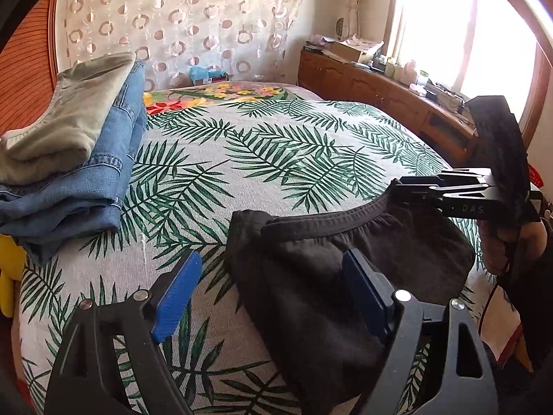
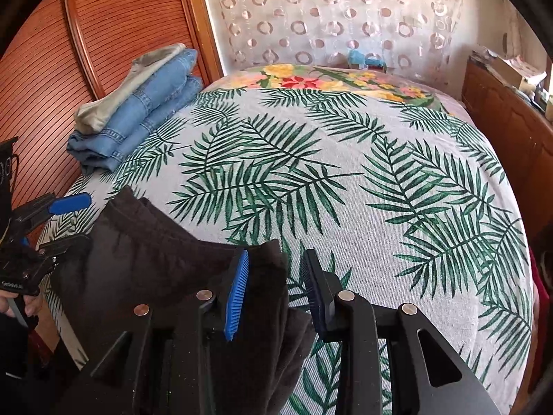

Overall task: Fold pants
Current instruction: 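Open both grippers and press the folded shorts flat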

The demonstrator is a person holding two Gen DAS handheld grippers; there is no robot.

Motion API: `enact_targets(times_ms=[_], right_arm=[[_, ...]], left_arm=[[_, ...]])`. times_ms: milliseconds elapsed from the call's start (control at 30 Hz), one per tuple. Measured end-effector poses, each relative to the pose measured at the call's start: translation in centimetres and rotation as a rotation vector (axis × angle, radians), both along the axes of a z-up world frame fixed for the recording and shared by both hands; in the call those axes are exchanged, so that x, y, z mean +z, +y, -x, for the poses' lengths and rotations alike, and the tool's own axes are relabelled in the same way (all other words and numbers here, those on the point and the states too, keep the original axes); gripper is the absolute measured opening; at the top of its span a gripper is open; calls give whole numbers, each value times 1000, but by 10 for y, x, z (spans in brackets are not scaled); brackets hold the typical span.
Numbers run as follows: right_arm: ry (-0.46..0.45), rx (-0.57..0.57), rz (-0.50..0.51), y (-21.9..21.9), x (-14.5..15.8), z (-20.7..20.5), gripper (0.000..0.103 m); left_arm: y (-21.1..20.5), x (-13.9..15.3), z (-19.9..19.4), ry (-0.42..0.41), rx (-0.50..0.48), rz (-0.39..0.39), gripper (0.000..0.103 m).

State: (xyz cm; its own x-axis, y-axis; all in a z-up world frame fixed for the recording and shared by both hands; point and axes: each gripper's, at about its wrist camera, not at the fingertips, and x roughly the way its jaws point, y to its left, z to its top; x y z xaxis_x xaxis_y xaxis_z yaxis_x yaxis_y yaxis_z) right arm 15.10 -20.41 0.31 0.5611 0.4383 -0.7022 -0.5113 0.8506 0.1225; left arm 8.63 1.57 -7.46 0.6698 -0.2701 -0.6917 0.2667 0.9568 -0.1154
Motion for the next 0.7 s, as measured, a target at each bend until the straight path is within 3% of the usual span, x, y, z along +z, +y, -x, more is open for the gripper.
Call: enact_targets(times_ms=[67,100,133,200,333,567,700], right_arm=[[10,8,-15,2,-1,-6,31],[11,13,-24,3,-1,-8,24],[14,31,-41,3,-1,-8,10],[-7,31,-53,0,0,-5,7],[-47,-49,-51,-11,1,-1,7],[-46,-34,-38,-9,-1,6,7],[-58,-36,-17,-13,4,17,20]], left_arm=[[0,0,0,-3,3,1,84],[0,0,-1,-3,5,2,84],[1,0,-1,-1,7,2,84],[1,-1,-1,2,11,0,84],[3,-3,-2,12,20,0,84],[7,-11,-10,38,46,-12,84],[10,-17,-12,53,53,-10,84]])
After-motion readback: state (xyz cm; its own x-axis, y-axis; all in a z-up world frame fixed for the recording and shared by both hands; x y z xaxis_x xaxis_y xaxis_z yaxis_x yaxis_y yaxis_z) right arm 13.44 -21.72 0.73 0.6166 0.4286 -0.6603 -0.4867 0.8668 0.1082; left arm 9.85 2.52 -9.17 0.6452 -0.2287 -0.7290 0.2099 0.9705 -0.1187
